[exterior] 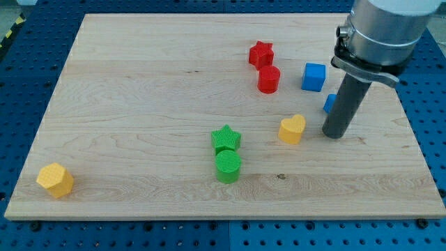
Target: Move the yellow heart closer to the green star
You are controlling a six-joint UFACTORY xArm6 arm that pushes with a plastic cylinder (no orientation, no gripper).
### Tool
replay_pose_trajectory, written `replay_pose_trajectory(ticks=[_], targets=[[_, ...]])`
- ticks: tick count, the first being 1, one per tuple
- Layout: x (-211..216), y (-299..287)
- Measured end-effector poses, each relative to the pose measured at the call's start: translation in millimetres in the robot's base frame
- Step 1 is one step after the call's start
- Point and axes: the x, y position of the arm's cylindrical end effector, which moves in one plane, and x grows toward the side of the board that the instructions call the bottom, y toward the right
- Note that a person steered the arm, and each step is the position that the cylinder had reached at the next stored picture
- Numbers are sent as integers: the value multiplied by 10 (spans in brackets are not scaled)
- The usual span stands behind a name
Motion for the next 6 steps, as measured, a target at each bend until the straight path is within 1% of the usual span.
replay_pose_trajectory(ticks=[2, 6], targets=[[-13, -87], [-137, -919]])
